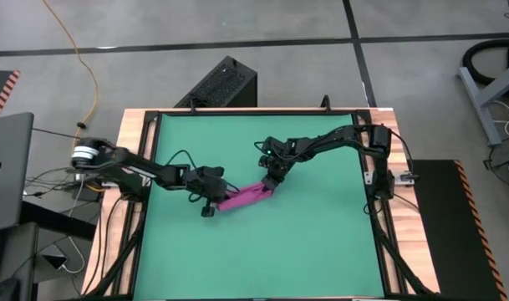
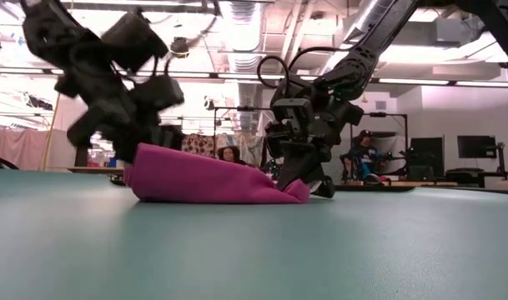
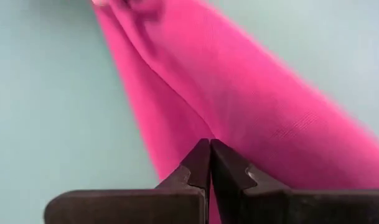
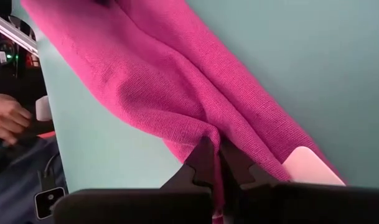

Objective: Roll towel into tight, uniform cylinder
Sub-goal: Roll the pink towel

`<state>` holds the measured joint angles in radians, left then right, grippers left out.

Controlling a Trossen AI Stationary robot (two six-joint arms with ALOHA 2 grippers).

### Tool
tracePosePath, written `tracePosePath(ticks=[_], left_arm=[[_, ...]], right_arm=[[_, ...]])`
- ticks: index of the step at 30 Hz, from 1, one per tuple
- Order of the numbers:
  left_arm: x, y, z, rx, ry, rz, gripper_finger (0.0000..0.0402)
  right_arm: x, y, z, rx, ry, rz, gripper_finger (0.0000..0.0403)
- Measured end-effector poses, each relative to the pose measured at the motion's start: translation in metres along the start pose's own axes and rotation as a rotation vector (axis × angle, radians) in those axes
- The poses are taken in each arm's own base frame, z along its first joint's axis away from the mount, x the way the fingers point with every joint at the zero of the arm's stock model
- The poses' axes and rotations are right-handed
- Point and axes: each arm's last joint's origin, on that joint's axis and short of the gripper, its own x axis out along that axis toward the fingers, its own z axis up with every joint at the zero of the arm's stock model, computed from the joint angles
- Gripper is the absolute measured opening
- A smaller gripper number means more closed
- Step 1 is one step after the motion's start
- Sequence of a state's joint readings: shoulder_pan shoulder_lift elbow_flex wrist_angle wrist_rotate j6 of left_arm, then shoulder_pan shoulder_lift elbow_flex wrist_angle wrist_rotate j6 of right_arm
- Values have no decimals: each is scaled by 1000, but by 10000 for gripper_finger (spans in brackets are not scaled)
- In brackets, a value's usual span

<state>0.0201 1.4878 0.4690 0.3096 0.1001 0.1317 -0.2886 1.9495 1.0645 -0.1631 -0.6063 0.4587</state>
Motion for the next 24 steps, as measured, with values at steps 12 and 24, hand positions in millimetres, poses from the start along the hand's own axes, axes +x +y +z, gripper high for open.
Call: tracePosePath(ticks=[12,24], left_arm=[[-72,-45,42,73,-271,44,0],[-27,-91,62,313,53,91,0]], right_arm=[[1,0,0,-27,-9,-3,15],[2,2,2,-46,-32,-9,15]])
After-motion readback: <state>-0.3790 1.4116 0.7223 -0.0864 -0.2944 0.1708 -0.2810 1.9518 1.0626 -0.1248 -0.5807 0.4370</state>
